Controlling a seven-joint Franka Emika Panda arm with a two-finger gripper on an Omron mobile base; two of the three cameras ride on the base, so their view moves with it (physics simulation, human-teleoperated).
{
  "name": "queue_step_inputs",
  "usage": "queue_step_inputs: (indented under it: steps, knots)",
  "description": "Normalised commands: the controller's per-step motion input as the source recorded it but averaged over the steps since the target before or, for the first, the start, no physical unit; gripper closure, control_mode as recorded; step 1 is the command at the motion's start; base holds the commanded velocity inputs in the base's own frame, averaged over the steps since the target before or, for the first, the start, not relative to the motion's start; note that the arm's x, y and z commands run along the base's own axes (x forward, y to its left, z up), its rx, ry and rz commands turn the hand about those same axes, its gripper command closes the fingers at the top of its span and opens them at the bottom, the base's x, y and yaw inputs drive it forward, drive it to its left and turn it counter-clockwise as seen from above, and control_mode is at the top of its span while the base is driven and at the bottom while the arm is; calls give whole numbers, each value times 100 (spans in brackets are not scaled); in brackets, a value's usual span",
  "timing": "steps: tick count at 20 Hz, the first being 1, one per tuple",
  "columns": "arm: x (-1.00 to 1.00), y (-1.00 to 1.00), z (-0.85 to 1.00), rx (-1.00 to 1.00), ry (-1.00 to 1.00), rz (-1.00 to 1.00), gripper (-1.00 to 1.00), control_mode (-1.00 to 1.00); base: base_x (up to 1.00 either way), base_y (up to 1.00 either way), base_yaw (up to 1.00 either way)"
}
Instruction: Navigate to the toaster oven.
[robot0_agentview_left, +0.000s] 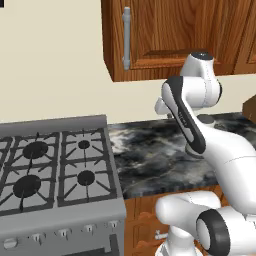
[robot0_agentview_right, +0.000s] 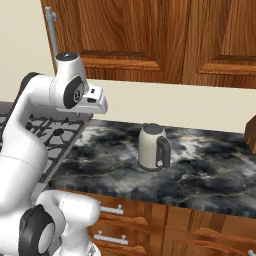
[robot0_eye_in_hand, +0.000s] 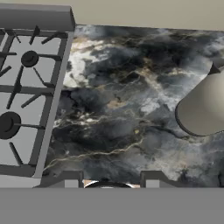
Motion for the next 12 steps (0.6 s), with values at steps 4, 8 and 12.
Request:
queue_step_inputs:
  steps: [4, 8, 12]
  knots:
    - [0, 0, 0, 0, 0, 0, -100, 100, -6, 0, 0]
    - [0, 0, 0, 0, 0, 0, -100, 100, -82, -6, 0]
    - [0, 0, 0, 0, 0, 0, -100, 100, -77, -13, -38]
